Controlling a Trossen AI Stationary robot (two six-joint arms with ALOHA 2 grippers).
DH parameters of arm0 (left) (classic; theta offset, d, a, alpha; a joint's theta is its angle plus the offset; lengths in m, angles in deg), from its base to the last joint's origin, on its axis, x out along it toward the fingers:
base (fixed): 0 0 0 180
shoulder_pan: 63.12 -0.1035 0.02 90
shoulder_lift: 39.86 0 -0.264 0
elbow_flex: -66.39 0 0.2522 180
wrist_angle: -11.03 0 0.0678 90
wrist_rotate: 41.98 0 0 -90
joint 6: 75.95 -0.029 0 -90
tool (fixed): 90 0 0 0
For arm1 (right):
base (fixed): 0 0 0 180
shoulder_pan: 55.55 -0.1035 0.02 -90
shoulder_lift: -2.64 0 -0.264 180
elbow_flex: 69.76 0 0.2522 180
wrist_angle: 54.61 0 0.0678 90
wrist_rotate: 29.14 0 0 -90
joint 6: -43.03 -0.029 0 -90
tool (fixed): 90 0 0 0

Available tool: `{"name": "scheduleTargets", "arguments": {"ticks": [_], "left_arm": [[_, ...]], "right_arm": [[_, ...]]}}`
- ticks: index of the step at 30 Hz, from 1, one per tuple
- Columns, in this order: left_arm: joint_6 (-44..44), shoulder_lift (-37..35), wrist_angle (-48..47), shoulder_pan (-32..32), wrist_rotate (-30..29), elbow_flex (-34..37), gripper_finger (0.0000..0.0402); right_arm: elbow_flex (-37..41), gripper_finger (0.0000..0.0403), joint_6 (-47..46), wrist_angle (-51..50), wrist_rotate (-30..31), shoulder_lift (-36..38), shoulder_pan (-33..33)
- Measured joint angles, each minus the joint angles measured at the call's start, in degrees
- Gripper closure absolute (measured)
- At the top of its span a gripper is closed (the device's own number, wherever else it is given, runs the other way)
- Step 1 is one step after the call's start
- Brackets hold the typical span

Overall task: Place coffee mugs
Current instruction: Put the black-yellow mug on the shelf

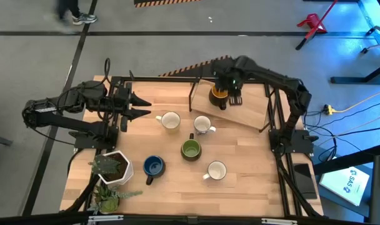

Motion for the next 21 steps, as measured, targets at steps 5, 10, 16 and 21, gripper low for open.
{"name": "scheduleTargets", "arguments": {"ticks": [5, 10, 16, 21], "left_arm": [[0.0, -0.01, -0.26, 0.0, 0.02, 0.02, 0.0259], [-0.09, -0.02, -0.27, 0.0, 0.02, 0.02, 0.0259], [-0.13, -0.02, -0.27, 0.0, 0.01, 0.02, 0.0259], [-0.13, 0.0, -0.25, 0.0, 0.0, 0.02, 0.0259]], "right_arm": [[10.14, 0.0341, -2.91, 6.46, 0.87, 5.05, -3.84], [20.98, 0.0395, -4.47, 19.46, 0.64, 8.71, -3.71], [25.52, 0.039, -3.52, 27.4, -0.23, 8.2, -2.46], [25.89, 0.04, 0.08, 31.77, 1.41, 8.15, -0.8]]}}
